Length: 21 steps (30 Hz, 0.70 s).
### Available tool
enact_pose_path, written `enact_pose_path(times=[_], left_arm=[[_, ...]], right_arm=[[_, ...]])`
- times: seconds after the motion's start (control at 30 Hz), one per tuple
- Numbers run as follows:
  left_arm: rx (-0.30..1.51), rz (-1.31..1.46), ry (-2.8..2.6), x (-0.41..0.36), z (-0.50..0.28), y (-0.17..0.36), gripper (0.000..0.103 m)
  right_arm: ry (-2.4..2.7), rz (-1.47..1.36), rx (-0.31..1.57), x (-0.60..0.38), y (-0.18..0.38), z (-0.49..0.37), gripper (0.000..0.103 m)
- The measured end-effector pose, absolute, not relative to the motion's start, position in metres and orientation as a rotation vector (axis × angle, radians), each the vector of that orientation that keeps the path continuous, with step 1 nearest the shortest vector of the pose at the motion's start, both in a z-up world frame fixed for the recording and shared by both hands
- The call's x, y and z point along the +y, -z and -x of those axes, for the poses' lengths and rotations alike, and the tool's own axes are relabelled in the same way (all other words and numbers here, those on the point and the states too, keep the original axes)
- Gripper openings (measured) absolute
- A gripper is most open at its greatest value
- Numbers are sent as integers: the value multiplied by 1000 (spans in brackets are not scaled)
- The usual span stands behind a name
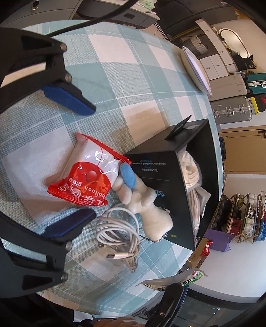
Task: Organize soft objects
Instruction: 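Grasp the red-and-white balloon glue bag with the left tool while the right tool grasps the green packet, then lift both held items and carry them over the black box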
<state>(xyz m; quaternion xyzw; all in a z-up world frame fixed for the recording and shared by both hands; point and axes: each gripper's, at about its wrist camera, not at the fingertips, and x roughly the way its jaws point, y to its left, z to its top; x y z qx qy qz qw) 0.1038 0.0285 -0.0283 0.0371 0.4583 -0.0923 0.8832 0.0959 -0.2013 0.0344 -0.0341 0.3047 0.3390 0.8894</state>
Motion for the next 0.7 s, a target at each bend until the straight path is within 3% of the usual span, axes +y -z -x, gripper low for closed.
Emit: enact_pose_path(times=[0.1, 0.17, 0.7], left_arm=[[948, -91, 198, 27, -104, 30, 64], [950, -108, 197, 26, -102, 29, 57], [856, -95, 138, 41, -91, -5, 55]], right_arm=[[-709, 74, 636, -201, -34, -96, 50], [-708, 77, 635, -200, -33, -95, 50], [-699, 65, 606, -204, -37, -94, 50]])
